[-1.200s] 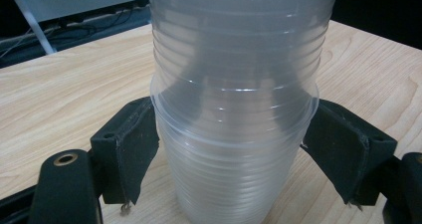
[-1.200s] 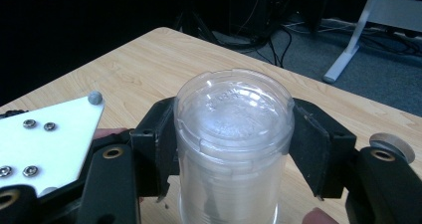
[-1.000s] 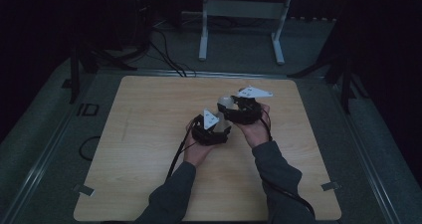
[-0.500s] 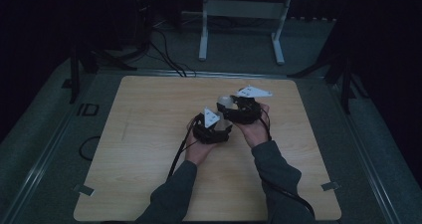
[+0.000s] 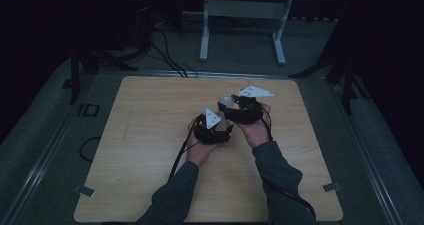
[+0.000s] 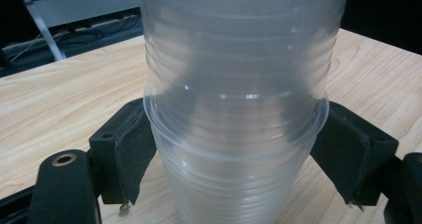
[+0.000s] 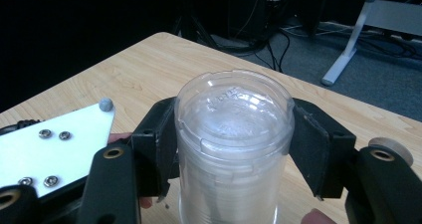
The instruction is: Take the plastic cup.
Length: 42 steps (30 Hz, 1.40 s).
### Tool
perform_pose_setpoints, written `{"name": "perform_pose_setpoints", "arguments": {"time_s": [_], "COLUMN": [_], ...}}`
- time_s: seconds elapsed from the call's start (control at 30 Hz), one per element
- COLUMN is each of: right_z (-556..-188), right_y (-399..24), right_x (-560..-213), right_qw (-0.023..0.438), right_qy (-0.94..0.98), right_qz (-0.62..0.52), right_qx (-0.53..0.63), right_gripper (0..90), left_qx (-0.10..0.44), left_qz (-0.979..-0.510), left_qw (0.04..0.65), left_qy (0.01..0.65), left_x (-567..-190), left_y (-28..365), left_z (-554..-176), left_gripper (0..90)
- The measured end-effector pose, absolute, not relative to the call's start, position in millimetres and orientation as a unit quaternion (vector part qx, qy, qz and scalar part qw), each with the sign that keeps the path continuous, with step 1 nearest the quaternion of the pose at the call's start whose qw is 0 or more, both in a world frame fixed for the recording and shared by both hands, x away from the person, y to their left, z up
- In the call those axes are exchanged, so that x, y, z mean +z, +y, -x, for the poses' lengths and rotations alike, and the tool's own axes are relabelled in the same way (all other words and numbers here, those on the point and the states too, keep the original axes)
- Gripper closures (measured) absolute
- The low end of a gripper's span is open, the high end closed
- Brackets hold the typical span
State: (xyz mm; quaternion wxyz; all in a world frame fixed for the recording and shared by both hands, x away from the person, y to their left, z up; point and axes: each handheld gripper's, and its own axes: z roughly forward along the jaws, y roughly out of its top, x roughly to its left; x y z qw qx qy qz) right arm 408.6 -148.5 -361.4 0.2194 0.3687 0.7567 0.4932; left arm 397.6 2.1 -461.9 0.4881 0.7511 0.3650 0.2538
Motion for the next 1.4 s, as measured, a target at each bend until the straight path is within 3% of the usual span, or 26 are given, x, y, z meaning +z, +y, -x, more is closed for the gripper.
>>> {"name": "perform_pose_setpoints", "arguments": {"time_s": [1.4], "right_z": [-402.1], "right_y": [-153.6], "right_x": [-324.8], "right_qw": [0.230], "right_qy": [0.733], "right_qz": [-0.360], "right_qx": [0.529], "right_gripper": [40.6], "left_qx": [0.237], "left_qz": [-0.752], "left_qw": [0.495], "left_qy": [0.365], "left_x": [-453.2], "left_y": [12.3], "left_z": [-395.1], "left_gripper": [17.8]}}
